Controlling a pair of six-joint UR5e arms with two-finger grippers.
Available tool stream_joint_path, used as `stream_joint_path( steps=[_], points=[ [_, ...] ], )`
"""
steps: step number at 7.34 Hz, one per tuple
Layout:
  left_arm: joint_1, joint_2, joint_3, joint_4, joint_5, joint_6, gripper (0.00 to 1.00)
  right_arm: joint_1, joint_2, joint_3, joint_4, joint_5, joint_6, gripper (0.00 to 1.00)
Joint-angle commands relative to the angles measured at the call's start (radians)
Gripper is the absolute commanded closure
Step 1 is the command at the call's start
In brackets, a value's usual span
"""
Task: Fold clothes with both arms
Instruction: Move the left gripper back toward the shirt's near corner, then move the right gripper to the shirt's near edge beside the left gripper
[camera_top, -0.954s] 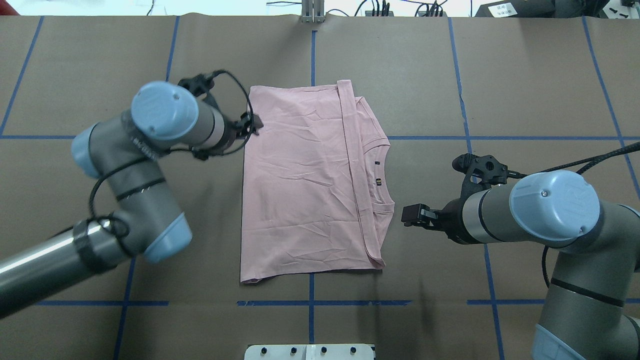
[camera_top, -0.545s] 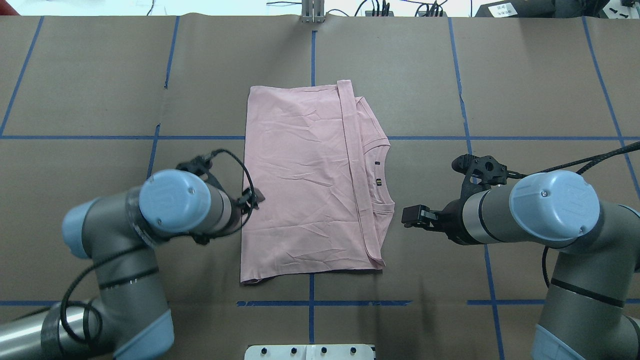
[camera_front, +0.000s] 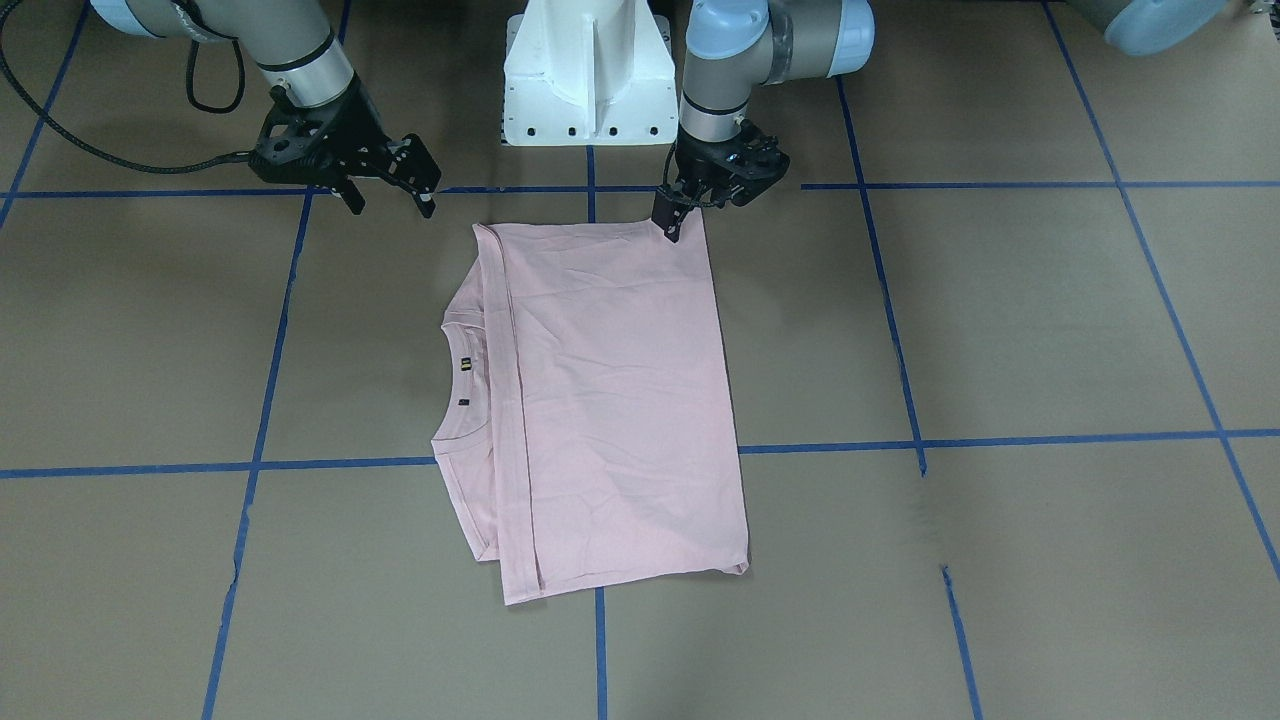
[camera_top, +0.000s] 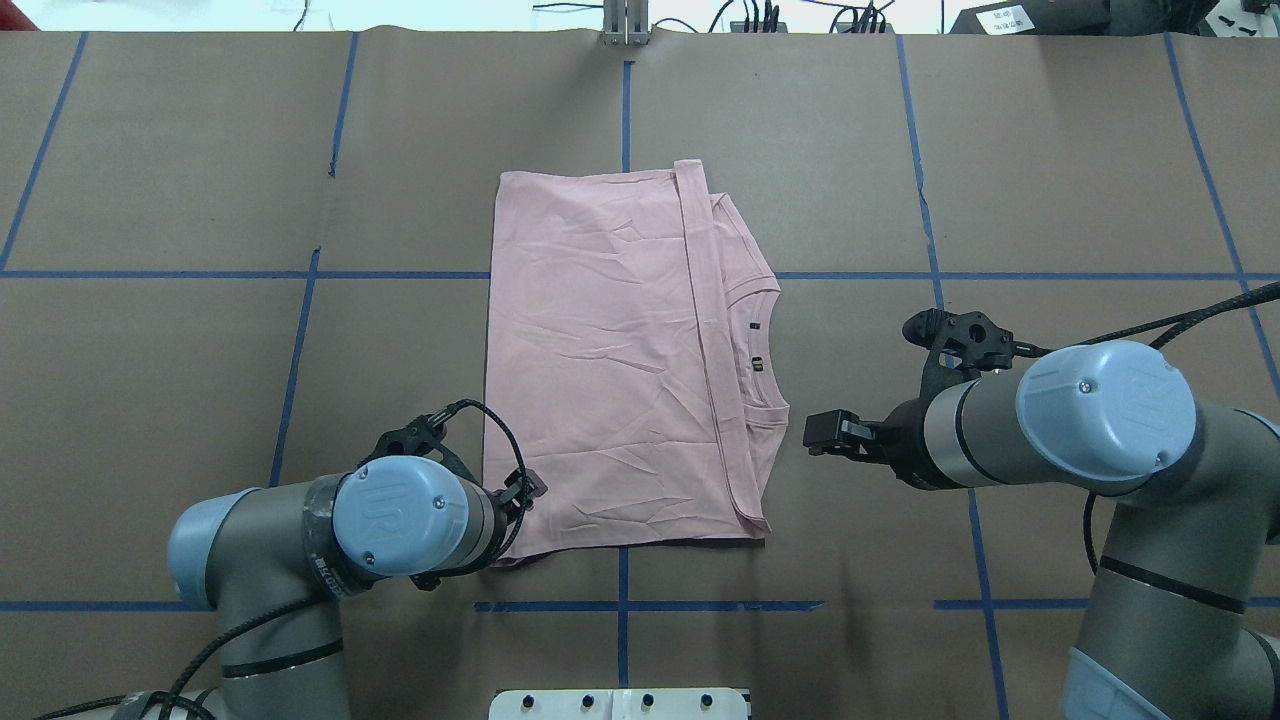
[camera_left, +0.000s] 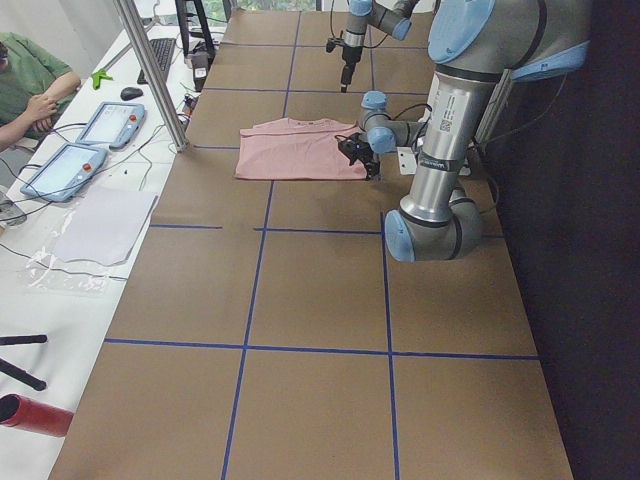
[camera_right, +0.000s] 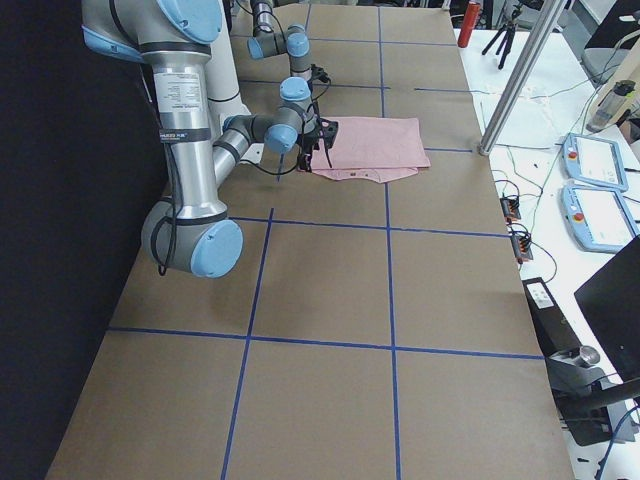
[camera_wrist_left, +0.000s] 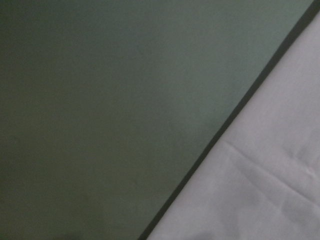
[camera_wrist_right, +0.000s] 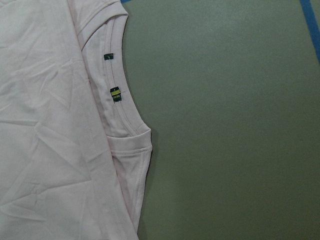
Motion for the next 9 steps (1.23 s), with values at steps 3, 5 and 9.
stream_joint_path(
  steps=[3, 5, 9],
  points=[
    [0.005, 0.004, 0.005, 0.002, 0.0, -0.005, 0.04, 0.002, 0.0, 0.003, 0.0, 0.001, 0.0, 0.0],
    [0.006, -0.001, 0.005, 0.0, 0.0, -0.005, 0.12, 0.002, 0.001, 0.005, 0.0, 0.001, 0.0, 0.0],
    [0.021, -0.001, 0.004, 0.0, -0.001, -0.011, 0.71, 0.003, 0.001, 0.009, 0.0, 0.004, 0.0, 0.0]
  ],
)
